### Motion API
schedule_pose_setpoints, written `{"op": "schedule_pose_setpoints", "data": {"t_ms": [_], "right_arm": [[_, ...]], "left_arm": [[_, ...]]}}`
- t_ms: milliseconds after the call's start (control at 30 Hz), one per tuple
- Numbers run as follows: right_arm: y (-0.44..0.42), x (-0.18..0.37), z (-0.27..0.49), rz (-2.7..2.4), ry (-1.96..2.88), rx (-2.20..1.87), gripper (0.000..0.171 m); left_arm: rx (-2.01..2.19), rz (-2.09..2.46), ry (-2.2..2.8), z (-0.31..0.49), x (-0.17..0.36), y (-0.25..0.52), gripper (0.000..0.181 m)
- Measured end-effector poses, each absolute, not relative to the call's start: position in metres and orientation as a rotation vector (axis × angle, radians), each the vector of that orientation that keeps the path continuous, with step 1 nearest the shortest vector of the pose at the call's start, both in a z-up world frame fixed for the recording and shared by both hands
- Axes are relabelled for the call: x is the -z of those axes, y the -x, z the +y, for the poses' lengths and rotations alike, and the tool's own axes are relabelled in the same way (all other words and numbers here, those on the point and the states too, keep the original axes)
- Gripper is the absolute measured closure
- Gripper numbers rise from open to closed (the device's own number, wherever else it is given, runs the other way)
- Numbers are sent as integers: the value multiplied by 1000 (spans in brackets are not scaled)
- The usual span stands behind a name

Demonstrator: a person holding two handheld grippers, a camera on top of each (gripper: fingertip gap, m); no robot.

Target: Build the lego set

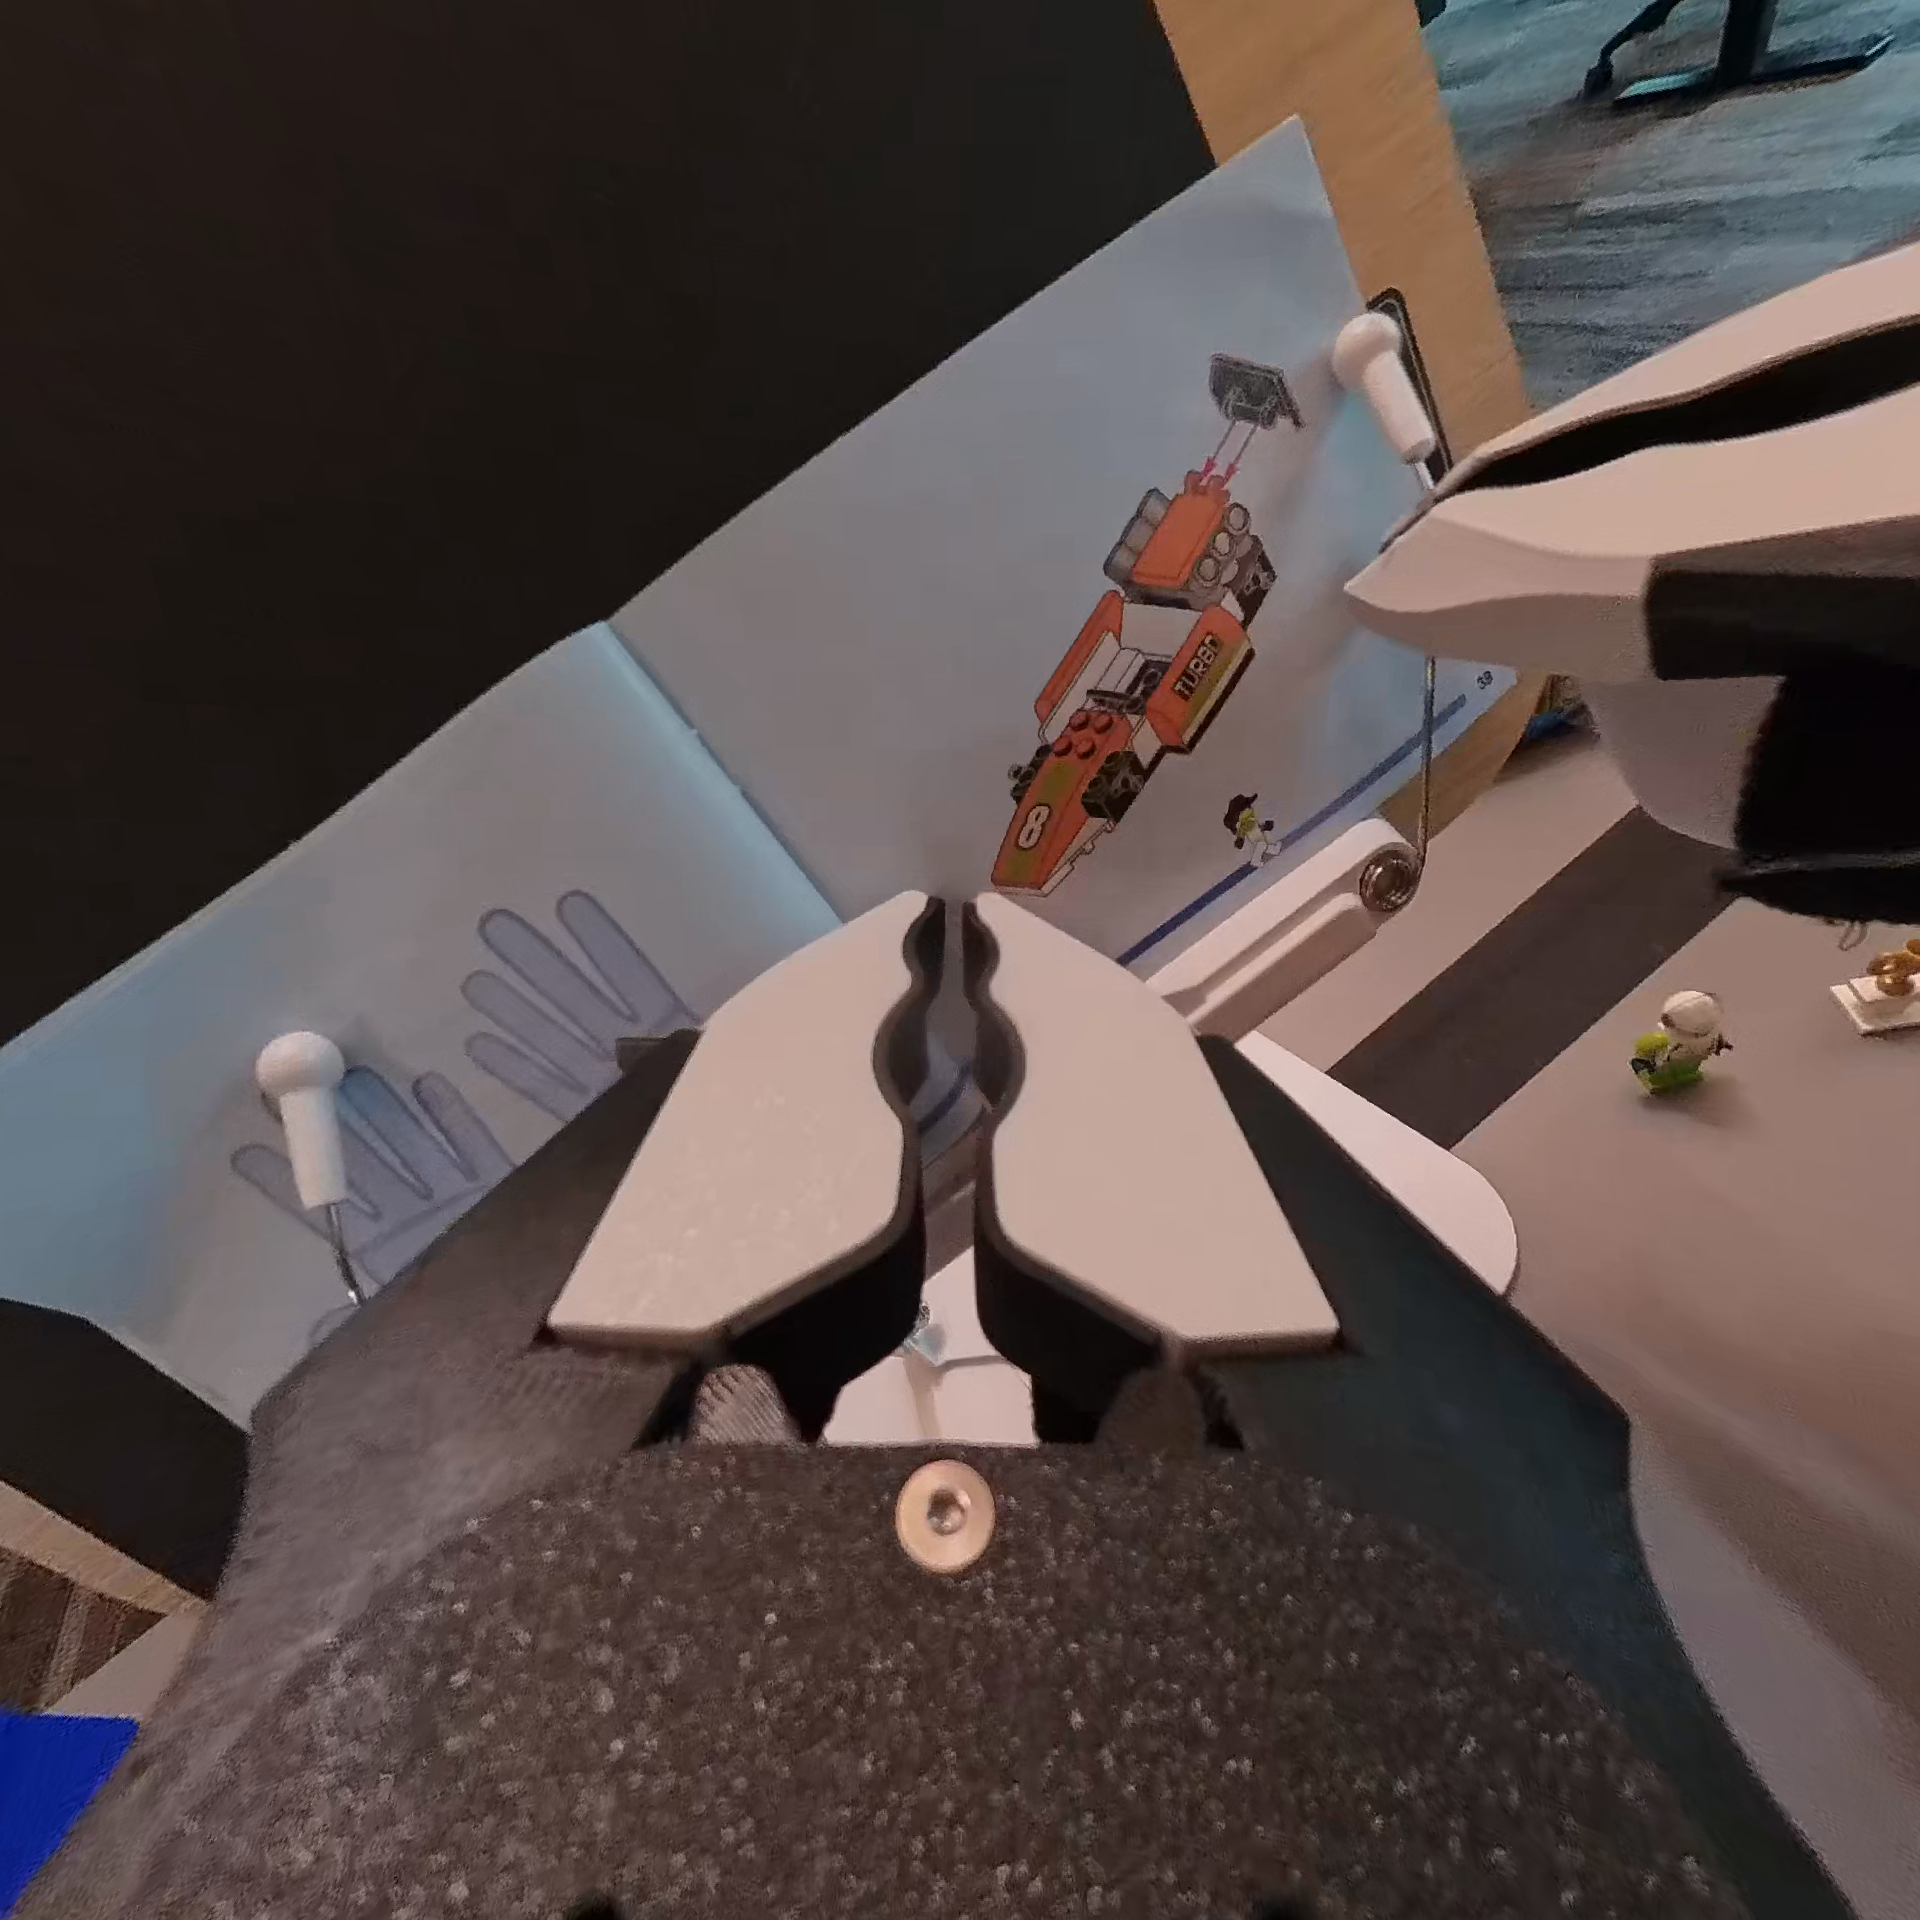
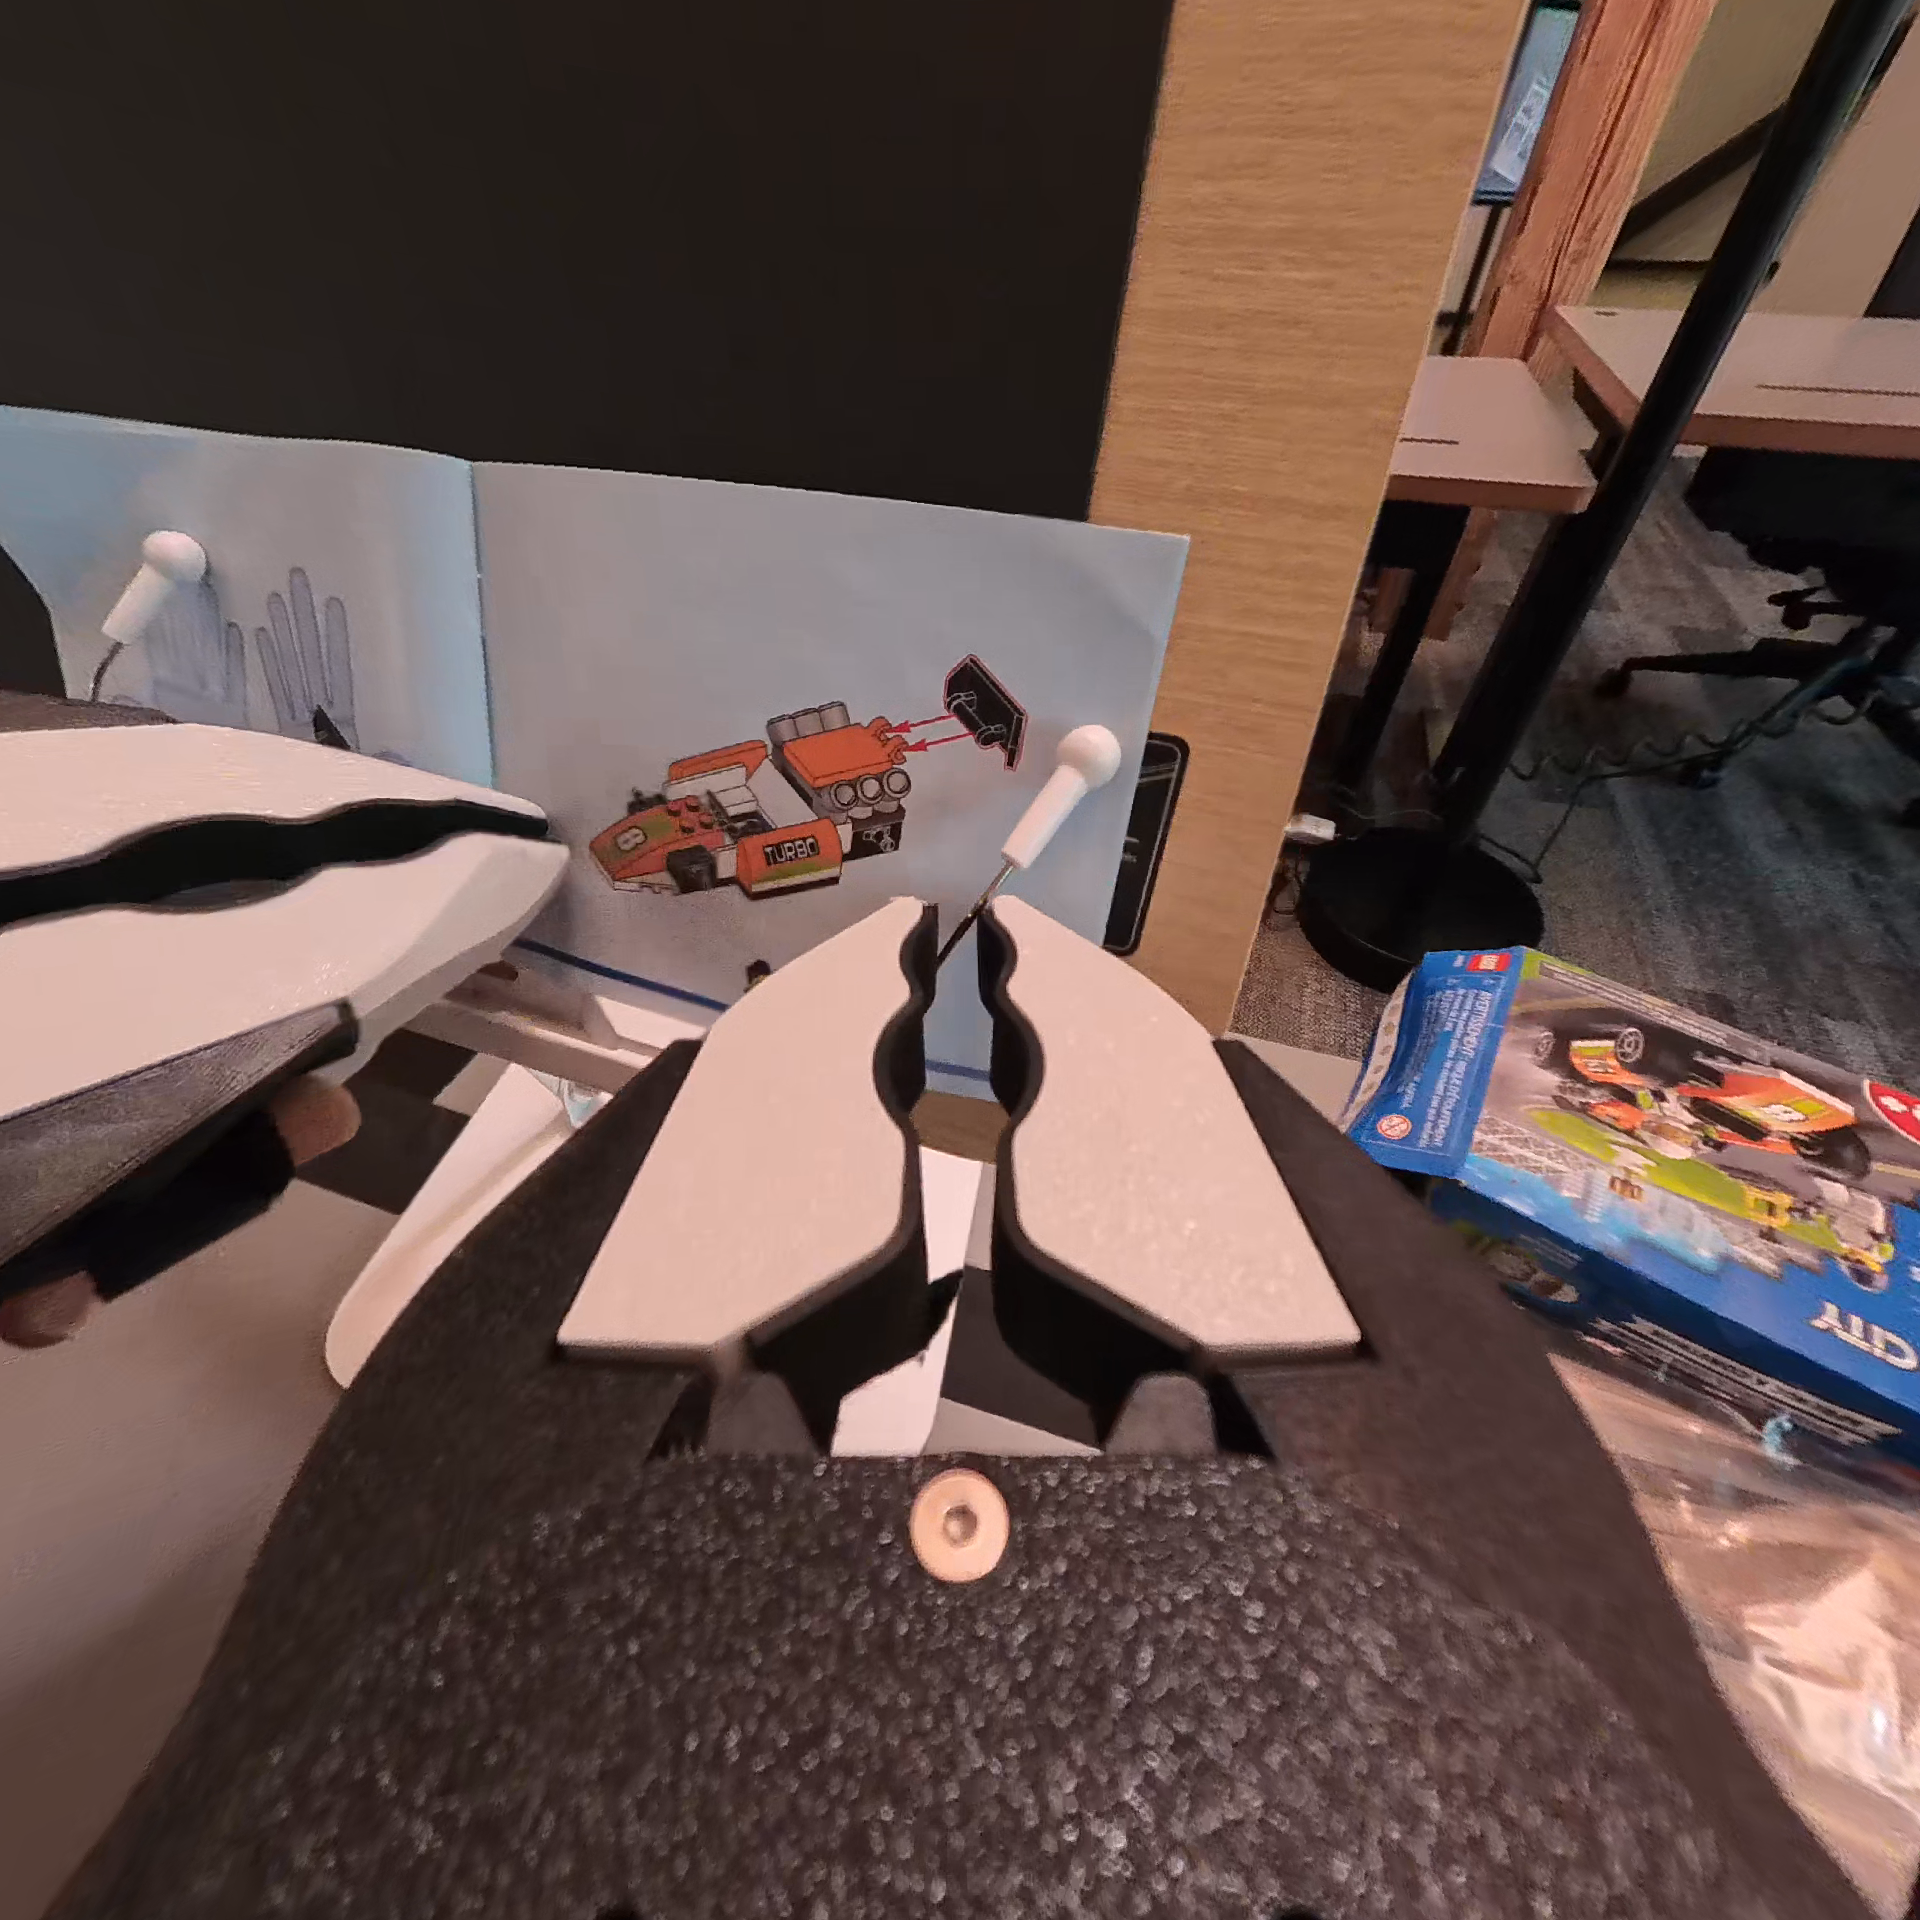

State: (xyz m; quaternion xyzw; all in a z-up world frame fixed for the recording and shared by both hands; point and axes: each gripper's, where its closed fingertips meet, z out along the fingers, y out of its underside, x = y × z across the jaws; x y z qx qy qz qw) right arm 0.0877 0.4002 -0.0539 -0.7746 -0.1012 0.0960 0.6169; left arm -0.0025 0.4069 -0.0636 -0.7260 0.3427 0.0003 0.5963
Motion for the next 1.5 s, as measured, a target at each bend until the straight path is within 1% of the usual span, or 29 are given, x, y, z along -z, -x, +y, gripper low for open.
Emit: {"op": "schedule_pose_setpoints", "data": {"t_ms": [67, 200, 400, 533, 600, 633, 733, 833, 933, 1100, 1167, 1267, 1500], "right_arm": [[-90, 56, 399, -204, 1782, -245, 164], [-100, 66, 393, -108, 1759, -338, 162], [-108, 93, 384, 73, 1683, -595, 155], [-113, 111, 371, 48, 1786, -669, 148], [-124, 110, 361, 2, 1804, -561, 141], [-130, 103, 358, -45, 1782, -455, 141], [-119, 66, 356, -297, 1641, -209, 140], [-102, 37, 373, -533, 1514, 44, 130], [-89, 23, 398, -671, 1456, 185, 121], [-81, 21, 422, -720, 1467, 196, 123], [-82, 20, 425, -724, 1455, 218, 128], [-83, 20, 425, -690, 1456, 175, 130], [-84, 22, 424, -645, 1448, 165, 147]], "left_arm": [[3, 781, 1689, 408, 63, 4, 181], [3, 764, 1696, 409, 64, 4, 181], [31, 745, 1692, 409, 65, 5, 181], [27, 748, 1693, 410, 65, 6, 181], [34, 748, 1696, 410, 65, 6, 181], [39, 747, 1697, 410, 65, 6, 181], [51, 741, 1691, 410, 66, 6, 181], [51, 736, 1690, 409, 66, 6, 181], [47, 743, 1688, 408, 66, 6, 181], [46, 752, 1684, 407, 66, 5, 181], [49, 755, 1687, 407, 67, 6, 181], [70, 748, 1679, 407, 67, 5, 181], [95, 739, 1681, 406, 67, 3, 180]]}}
